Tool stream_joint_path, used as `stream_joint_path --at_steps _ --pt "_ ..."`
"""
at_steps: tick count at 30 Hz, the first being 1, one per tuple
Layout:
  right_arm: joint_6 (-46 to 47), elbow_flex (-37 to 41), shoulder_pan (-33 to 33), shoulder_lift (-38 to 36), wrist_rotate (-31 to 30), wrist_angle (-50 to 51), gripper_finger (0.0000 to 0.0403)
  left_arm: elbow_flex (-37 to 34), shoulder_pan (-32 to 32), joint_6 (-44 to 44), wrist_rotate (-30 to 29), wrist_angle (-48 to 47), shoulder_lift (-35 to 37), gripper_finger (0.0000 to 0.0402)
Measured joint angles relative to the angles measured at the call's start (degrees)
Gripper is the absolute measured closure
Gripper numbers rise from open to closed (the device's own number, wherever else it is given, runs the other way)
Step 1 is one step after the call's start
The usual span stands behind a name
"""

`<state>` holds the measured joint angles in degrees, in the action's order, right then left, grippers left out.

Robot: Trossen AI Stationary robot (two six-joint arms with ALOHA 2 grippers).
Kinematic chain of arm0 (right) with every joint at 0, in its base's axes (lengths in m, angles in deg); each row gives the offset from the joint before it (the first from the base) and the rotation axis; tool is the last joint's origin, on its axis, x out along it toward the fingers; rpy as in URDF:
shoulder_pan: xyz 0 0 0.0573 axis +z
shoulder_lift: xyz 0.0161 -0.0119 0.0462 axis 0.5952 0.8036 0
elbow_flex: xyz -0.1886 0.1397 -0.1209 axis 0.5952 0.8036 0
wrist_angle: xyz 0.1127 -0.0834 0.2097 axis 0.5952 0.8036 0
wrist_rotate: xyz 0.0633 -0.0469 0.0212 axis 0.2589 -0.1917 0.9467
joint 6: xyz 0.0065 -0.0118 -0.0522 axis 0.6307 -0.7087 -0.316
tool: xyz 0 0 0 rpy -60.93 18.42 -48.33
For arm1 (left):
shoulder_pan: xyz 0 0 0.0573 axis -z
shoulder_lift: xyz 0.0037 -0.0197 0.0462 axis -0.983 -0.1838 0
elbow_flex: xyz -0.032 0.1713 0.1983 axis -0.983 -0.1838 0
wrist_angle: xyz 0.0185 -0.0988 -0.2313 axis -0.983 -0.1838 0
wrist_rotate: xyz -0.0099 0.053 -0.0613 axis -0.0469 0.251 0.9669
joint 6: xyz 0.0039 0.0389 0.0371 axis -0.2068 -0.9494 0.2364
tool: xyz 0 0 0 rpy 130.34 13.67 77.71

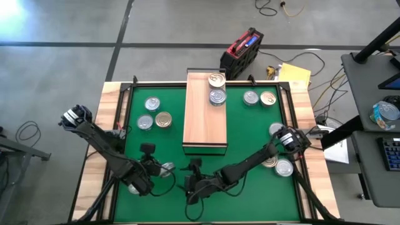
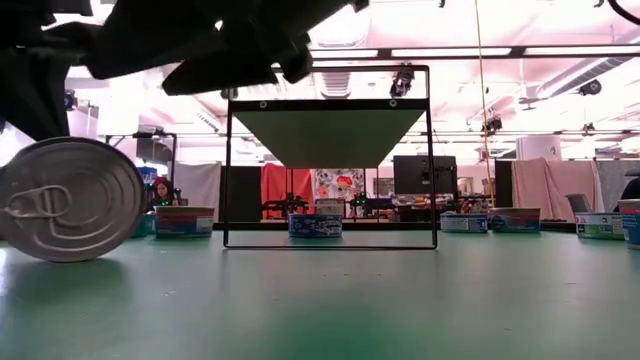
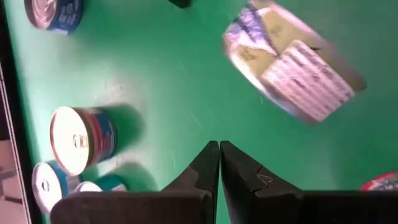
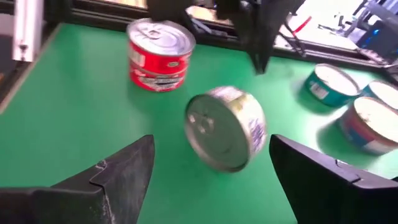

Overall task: Stack canned seafood by type on shelf
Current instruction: Put the bottom green tuna can on the shelf

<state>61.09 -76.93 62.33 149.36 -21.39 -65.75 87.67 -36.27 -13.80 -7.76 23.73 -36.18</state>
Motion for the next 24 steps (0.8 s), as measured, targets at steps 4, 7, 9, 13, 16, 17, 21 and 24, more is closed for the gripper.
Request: stream_joint_path --at_steps 4,7,9,13,16,17,21,24 --pt "-2.9 -2.3 -0.9 0.0 0.0 4.9 0.0085 -0.6 0.0 -4.8 -0.2 6.3 0.0 0.0401" --pt "-5.2 -3.5 -1.4 0.0 0.0 5.5 0.0080 -0.7 -0.4 -7.8 -0.1 9.2 0.1 0.0401" --pt "-6.5 -4.1 -1.7 0.0 0.3 6.3 0.0078 -0.7 -0.7 -8.0 -0.2 9.2 0.1 0.0401" --pt "-7.0 -4.2 -3.1 0.0 3.1 6.5 0.0076 -0.7 -0.9 -7.8 -0.2 9.2 0.1 0.0401" --pt "-7.7 -4.2 -4.1 0.0 4.8 6.4 0.0077 -0.7 -0.9 -7.3 -0.2 9.2 0.1 0.0401" --pt "-7.8 -4.2 -4.4 0.0 5.9 6.2 0.0078 -0.7 -0.9 -7.1 -0.2 9.2 0.1 0.0401" --pt "-7.6 -4.2 -5.6 0.0 8.9 5.9 0.0078 -0.7 -0.9 -7.0 -0.2 8.9 0.1 0.0401" --pt "-7.9 -4.2 -6.1 0.0 10.7 5.3 0.0078 -0.4 -0.9 -6.0 -0.9 7.2 0.3 0.0401"
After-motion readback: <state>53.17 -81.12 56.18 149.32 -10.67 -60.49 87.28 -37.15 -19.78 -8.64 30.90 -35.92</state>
